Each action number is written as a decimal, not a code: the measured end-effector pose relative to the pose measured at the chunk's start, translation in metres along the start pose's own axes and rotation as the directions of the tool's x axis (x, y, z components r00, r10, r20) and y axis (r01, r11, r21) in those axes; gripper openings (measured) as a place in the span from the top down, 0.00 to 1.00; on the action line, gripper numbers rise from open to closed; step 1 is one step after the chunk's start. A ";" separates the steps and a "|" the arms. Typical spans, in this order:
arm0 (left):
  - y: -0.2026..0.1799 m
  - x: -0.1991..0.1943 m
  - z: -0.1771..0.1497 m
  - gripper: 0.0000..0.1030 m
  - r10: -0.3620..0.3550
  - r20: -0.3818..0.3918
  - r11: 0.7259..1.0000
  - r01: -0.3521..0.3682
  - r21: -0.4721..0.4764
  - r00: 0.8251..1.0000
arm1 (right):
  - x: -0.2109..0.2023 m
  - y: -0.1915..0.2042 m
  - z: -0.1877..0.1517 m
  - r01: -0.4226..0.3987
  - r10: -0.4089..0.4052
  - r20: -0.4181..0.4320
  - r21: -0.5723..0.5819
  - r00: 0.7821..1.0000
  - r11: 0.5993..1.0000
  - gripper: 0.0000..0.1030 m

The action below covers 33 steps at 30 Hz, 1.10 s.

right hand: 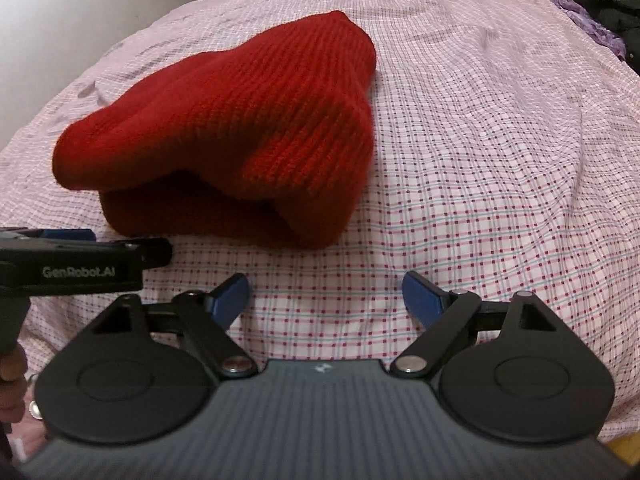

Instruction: Fold small clothes

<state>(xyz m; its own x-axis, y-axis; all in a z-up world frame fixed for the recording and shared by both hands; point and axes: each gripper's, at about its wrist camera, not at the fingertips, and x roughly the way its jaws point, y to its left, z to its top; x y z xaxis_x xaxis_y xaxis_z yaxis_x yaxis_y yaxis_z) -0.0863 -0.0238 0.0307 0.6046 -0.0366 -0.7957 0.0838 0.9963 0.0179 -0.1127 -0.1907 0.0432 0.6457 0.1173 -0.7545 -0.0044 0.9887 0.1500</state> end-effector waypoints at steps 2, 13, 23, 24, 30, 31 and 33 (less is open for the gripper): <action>0.000 0.001 0.000 0.08 0.001 0.000 1.000 -0.001 0.000 1.000 | 0.000 0.000 0.000 0.000 0.000 0.000 0.000 1.000 1.000 0.16; -0.001 0.002 0.000 0.05 0.012 0.005 1.000 -0.012 0.006 1.000 | 0.001 0.000 -0.001 -0.001 0.001 0.000 0.003 1.000 1.000 0.15; 0.000 0.001 0.000 0.05 0.007 0.003 1.000 -0.007 0.006 1.000 | 0.002 0.000 0.000 -0.002 0.002 0.000 0.004 1.000 1.000 0.14; 0.000 0.000 0.000 0.05 0.007 0.003 1.000 -0.007 0.006 1.000 | 0.002 0.000 0.000 -0.002 0.002 0.000 0.004 1.000 1.000 0.14; 0.000 0.000 0.000 0.05 0.006 0.002 1.000 -0.006 0.006 1.000 | 0.002 0.000 0.000 -0.002 0.002 -0.001 0.004 1.000 1.000 0.14; 0.000 0.000 0.000 0.05 0.006 0.002 1.000 -0.006 0.006 1.000 | 0.002 0.000 0.000 -0.002 0.002 -0.001 0.004 1.000 1.000 0.14; -0.001 0.000 0.000 0.05 0.006 0.002 1.000 -0.006 0.006 1.000 | 0.002 0.000 0.000 -0.002 0.002 -0.001 0.004 1.000 1.000 0.14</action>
<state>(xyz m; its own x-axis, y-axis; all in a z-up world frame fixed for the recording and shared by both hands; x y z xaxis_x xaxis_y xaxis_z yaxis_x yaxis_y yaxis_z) -0.0862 -0.0247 0.0310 0.6067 -0.0303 -0.7943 0.0847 0.9960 0.0267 -0.1114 -0.1901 0.0413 0.6453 0.1191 -0.7546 -0.0027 0.9881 0.1537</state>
